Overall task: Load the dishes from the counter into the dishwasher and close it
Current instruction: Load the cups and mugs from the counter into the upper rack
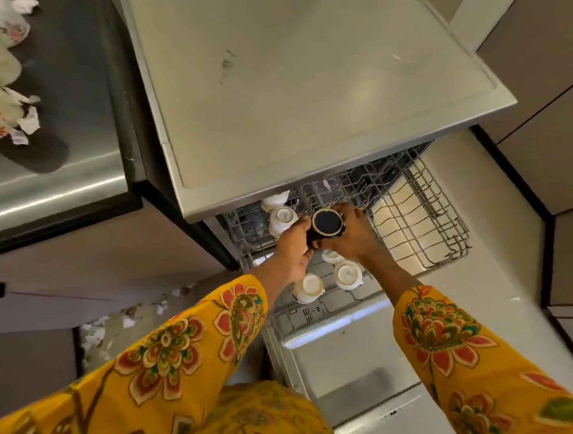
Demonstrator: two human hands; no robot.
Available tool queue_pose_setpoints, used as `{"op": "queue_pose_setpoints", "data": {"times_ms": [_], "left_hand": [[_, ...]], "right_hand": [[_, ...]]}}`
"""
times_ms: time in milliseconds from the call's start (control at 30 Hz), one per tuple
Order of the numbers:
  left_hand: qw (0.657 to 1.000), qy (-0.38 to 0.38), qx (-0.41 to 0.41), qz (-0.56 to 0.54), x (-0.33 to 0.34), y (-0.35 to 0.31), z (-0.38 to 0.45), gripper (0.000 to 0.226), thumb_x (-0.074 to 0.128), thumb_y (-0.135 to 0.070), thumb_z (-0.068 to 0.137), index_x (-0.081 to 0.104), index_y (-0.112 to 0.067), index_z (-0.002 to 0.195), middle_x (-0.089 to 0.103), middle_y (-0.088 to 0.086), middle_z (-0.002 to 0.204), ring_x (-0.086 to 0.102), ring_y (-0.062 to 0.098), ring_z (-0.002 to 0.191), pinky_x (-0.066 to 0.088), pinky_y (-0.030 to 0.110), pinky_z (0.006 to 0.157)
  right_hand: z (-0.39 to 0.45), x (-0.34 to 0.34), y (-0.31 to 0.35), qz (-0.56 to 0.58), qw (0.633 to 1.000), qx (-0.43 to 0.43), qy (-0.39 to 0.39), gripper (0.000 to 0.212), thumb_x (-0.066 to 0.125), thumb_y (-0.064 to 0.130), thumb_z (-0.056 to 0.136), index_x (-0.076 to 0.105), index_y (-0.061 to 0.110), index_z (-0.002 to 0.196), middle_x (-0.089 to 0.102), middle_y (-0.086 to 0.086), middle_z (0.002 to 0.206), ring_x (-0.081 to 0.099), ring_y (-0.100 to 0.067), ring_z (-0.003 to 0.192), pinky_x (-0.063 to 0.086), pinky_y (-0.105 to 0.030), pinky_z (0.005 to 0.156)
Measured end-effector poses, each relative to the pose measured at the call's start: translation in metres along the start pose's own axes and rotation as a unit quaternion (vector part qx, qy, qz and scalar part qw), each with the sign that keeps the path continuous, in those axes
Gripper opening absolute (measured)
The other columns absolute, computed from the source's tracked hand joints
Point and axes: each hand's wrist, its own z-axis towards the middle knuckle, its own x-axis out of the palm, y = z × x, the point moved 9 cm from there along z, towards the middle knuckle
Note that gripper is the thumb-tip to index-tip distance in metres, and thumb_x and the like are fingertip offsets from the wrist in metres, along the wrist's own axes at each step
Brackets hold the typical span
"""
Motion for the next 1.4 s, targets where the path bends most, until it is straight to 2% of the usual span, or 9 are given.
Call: {"op": "queue_pose_setpoints", "data": {"times_ms": [100, 200, 233, 333, 467, 700, 1067, 1233, 1400], "left_hand": [[1.0, -0.008, -0.02, 0.017, 0.004, -0.003, 0.018, 0.021, 0.042, -0.03, 0.101, 0.057, -0.02, 0.089, 0.06, -0.005, 0.086, 0.053, 0.007, 0.075, 0.044, 0.019, 0.06], [0.998, -0.026, -0.031, 0.052, 0.005, -0.007, 0.038, 0.036, 0.041, -0.04, 0.099, 0.058, -0.018, 0.121, 0.06, -0.001, 0.123, 0.054, 0.014, 0.111, 0.042, 0.025, 0.088], [0.997, -0.03, -0.032, 0.063, 0.006, -0.009, 0.044, 0.039, 0.04, -0.043, 0.099, 0.056, -0.018, 0.124, 0.058, -0.001, 0.127, 0.051, 0.015, 0.117, 0.038, 0.028, 0.095], [0.996, -0.012, -0.018, 0.09, 0.014, -0.017, 0.065, 0.038, 0.033, -0.046, 0.1, 0.062, -0.022, 0.106, 0.061, -0.003, 0.115, 0.054, 0.015, 0.108, 0.039, 0.03, 0.091], [0.994, -0.019, -0.017, 0.107, 0.019, -0.022, 0.088, 0.046, 0.032, -0.049, 0.099, 0.054, -0.021, 0.129, 0.05, -0.004, 0.138, 0.045, 0.018, 0.128, 0.038, 0.033, 0.099], [0.994, -0.034, -0.022, 0.105, 0.012, -0.016, 0.116, 0.045, 0.033, -0.049, 0.099, 0.053, -0.024, 0.13, 0.05, -0.004, 0.139, 0.044, 0.017, 0.129, 0.035, 0.037, 0.108], [0.993, -0.04, -0.049, 0.098, 0.005, -0.001, 0.137, 0.049, 0.034, -0.049, 0.098, 0.047, -0.019, 0.135, 0.044, -0.004, 0.144, 0.038, 0.019, 0.134, 0.031, 0.034, 0.096], [0.993, -0.042, -0.061, 0.097, 0.001, 0.007, 0.141, 0.054, 0.037, -0.053, 0.096, 0.049, -0.017, 0.134, 0.05, -0.001, 0.139, 0.042, 0.02, 0.131, 0.033, 0.034, 0.097], [0.991, -0.044, -0.067, 0.106, -0.001, 0.011, 0.141, 0.057, 0.038, -0.057, 0.094, 0.05, -0.016, 0.132, 0.055, 0.001, 0.134, 0.046, 0.017, 0.125, 0.035, 0.033, 0.091]], "right_hand": [[0.014, 0.005, -0.017, 0.016, 1.0, 0.013, -0.012, 0.077, 0.084, 0.02, 0.064, 0.043, 0.01, 0.129, 0.046, -0.015, 0.127, 0.038, -0.027, 0.121, 0.027, -0.018, 0.081], [0.031, 0.008, -0.028, 0.006, 1.0, 0.016, -0.017, 0.077, 0.083, 0.022, 0.066, 0.043, 0.01, 0.13, 0.046, -0.016, 0.129, 0.039, -0.027, 0.122, 0.026, -0.018, 0.081], [0.038, 0.009, -0.031, -0.002, 1.0, 0.019, -0.014, 0.078, 0.083, 0.024, 0.066, 0.042, 0.011, 0.131, 0.046, -0.015, 0.131, 0.039, -0.028, 0.123, 0.027, -0.019, 0.083], [0.059, 0.008, -0.039, -0.006, 0.999, 0.03, -0.01, 0.08, 0.083, 0.024, 0.065, 0.041, 0.014, 0.133, 0.044, -0.015, 0.134, 0.041, -0.03, 0.124, 0.034, -0.027, 0.094], [0.08, 0.01, -0.048, 0.007, 1.0, 0.024, -0.005, 0.078, 0.083, 0.022, 0.066, 0.042, 0.013, 0.132, 0.044, -0.015, 0.132, 0.04, -0.029, 0.125, 0.036, -0.029, 0.097], [0.104, 0.029, -0.061, -0.001, 1.0, 0.009, -0.011, 0.078, 0.084, 0.022, 0.063, 0.046, 0.009, 0.129, 0.05, -0.014, 0.129, 0.044, -0.03, 0.121, 0.037, -0.028, 0.091], [0.112, 0.044, -0.067, -0.019, 1.0, -0.016, 0.014, 0.073, 0.083, 0.016, 0.066, 0.046, 0.003, 0.128, 0.05, -0.017, 0.126, 0.04, -0.031, 0.121, 0.031, -0.022, 0.082], [0.11, 0.051, -0.07, 0.004, 0.999, -0.004, 0.033, 0.075, 0.082, 0.009, 0.065, 0.043, 0.005, 0.129, 0.043, -0.017, 0.129, 0.036, -0.03, 0.125, 0.037, -0.027, 0.093], [0.107, 0.06, -0.072, 0.001, 0.998, 0.005, 0.058, 0.077, 0.079, 0.009, 0.067, 0.041, 0.012, 0.134, 0.037, -0.016, 0.136, 0.03, -0.029, 0.131, 0.031, -0.022, 0.091]]}}
